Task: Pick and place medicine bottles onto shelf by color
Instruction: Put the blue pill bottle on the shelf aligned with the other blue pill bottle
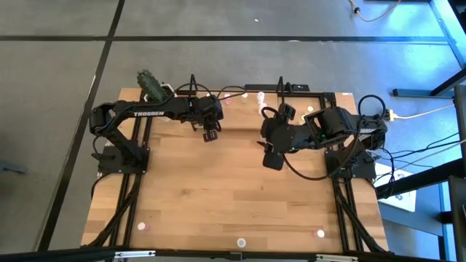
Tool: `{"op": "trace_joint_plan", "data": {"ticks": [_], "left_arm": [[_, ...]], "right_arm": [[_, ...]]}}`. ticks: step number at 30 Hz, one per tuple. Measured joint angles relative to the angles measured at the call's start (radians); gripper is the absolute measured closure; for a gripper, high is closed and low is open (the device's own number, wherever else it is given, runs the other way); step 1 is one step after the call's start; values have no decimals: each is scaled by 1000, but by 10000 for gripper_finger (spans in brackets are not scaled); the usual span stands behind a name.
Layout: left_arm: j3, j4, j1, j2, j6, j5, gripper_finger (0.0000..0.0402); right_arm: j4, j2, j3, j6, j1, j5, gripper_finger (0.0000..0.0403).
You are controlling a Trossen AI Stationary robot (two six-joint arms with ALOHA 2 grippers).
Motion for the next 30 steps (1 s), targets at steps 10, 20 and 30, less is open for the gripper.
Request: {"op": "trace_joint_plan", "data": {"ticks": [10, 20, 30], "left_arm": [[0, 0, 0, 0, 22, 0, 295], [0, 8, 2, 0, -26, 37, 295], [0, 21, 38, 0, 19, 46, 295]], "right_arm": [[20, 0, 0, 0, 0, -72, 163], [26, 0, 0, 0, 0, -72, 163], [26, 0, 0, 0, 0, -70, 163]]}}
